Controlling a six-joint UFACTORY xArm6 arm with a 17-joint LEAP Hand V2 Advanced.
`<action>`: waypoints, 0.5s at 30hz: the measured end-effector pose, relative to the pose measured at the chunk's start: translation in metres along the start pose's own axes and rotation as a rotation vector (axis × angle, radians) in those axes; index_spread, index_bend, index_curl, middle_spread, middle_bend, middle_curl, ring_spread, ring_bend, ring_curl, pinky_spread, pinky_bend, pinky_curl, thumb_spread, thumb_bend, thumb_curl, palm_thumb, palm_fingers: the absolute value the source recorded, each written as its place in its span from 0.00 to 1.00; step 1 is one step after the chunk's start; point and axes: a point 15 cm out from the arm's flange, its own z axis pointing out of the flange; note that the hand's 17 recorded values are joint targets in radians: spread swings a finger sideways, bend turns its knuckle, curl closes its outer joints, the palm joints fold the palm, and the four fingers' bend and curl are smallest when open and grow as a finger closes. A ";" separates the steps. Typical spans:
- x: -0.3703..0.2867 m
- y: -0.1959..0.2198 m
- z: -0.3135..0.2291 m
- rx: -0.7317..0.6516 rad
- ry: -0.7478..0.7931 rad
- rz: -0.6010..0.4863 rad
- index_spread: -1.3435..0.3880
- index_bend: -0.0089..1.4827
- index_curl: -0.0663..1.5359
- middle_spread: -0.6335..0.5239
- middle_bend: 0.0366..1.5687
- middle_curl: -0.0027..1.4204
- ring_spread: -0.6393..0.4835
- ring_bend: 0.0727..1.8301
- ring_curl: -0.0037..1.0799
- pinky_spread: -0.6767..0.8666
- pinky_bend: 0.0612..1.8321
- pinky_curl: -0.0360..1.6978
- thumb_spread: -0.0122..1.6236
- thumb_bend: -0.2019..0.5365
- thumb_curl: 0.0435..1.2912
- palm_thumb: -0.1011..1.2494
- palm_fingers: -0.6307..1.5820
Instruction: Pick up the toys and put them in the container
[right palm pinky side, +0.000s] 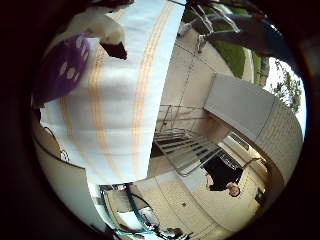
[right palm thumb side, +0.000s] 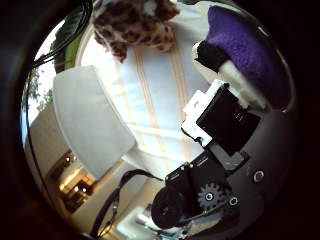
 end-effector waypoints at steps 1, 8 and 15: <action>-0.001 0.002 -0.005 0.008 0.000 0.004 0.49 0.19 0.04 0.38 0.63 0.56 0.55 0.71 0.66 0.67 0.69 0.38 0.67 0.26 0.34 0.80 0.74; -0.017 0.028 -0.031 -0.016 -0.004 -0.005 0.37 0.34 0.03 0.35 0.68 0.65 0.49 0.71 0.72 0.60 0.78 0.47 0.69 0.26 0.38 0.83 0.72; -0.053 0.090 -0.081 -0.062 -0.002 -0.048 0.28 0.48 0.03 0.34 0.71 0.72 0.45 0.73 0.78 0.56 0.81 0.51 0.74 0.26 0.40 0.83 0.69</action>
